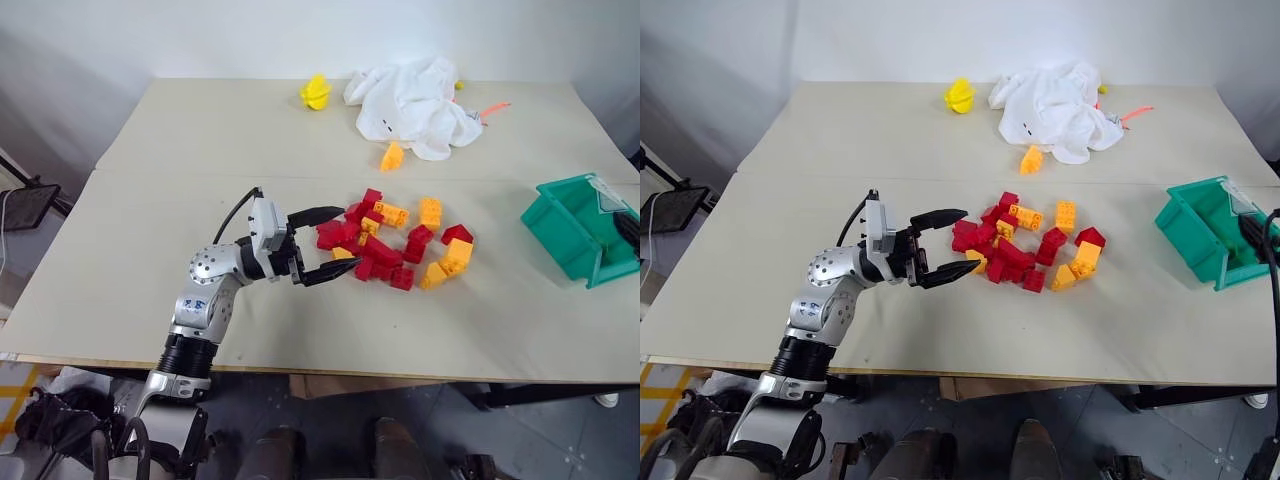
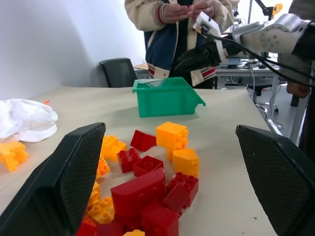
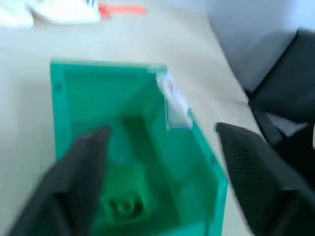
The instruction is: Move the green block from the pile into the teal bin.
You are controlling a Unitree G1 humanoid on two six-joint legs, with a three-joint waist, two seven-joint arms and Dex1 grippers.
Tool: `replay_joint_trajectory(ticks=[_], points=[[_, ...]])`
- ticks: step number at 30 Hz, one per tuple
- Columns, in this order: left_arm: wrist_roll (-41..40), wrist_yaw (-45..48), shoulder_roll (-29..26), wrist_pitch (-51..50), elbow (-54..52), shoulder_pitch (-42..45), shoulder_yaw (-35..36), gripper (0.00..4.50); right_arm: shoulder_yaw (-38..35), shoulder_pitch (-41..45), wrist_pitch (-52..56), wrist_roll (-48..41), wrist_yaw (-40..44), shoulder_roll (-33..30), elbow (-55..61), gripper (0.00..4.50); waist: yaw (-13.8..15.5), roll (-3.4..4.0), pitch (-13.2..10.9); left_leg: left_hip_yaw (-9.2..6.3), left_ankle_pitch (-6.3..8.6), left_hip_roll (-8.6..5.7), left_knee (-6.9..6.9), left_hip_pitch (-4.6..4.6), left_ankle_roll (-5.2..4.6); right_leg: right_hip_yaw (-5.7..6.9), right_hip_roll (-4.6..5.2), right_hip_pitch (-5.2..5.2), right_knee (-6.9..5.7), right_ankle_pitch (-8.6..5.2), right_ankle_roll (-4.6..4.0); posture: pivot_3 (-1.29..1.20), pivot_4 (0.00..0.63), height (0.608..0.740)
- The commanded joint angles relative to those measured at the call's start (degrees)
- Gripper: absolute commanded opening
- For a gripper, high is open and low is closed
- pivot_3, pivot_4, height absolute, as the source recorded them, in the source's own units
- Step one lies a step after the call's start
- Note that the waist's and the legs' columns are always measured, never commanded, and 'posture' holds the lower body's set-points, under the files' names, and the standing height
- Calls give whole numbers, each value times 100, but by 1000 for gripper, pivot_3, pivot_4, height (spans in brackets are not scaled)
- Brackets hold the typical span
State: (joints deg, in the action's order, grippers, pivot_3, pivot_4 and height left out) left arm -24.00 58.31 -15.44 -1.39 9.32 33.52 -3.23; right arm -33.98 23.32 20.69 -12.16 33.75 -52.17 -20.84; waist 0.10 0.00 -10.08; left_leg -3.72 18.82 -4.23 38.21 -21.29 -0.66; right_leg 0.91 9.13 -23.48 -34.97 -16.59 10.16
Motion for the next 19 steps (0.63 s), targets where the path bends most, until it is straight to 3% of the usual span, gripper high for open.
replay_joint_trajectory(ticks=[1,5,9,12,16,19], points=[[-3,-35,-129,-7,-278,-57,93,4500,-78,21,-350,-174,165,-171,-83,4492,8,0,0,-3,0,0,0,-1,0,2,0,0,1,0,0,0,150,740],[126,-115,-555,-27,-306,-286,273,4500,-224,-395,-753,-1194,1442,177,1004,4492,-23,0,0,-3,0,0,-5,-2,0,3,-3,1,6,1,1,0,150,740],[388,-194,-1125,240,-192,-675,542,4500,115,-1234,-932,-2044,2637,611,2296,4492,-38,0,0,-1,3,12,-3,3,9,-1,-29,1,6,3,-3,0,150,740],[567,-262,-1514,464,-138,-1065,754,4500,425,-1899,-365,-2546,3197,628,2897,4492,-14,0,0,-6,4,23,-2,5,11,-2,-32,4,8,5,-6,0,150,740],[591,-349,-1879,600,-124,-1515,1075,4500,940,-2421,-959,-2226,3846,664,2920,4492,40,0,0,-11,5,30,0,3,9,-2,-27,6,13,8,-10,0,150,740],[514,-424,-1949,578,-167,-1667,1236,4500,1074,-2434,-1192,-2142,3794,828,2756,4492,64,0,0,-11,6,29,2,3,9,-2,-27,8,16,10,-12,0,150,740]])
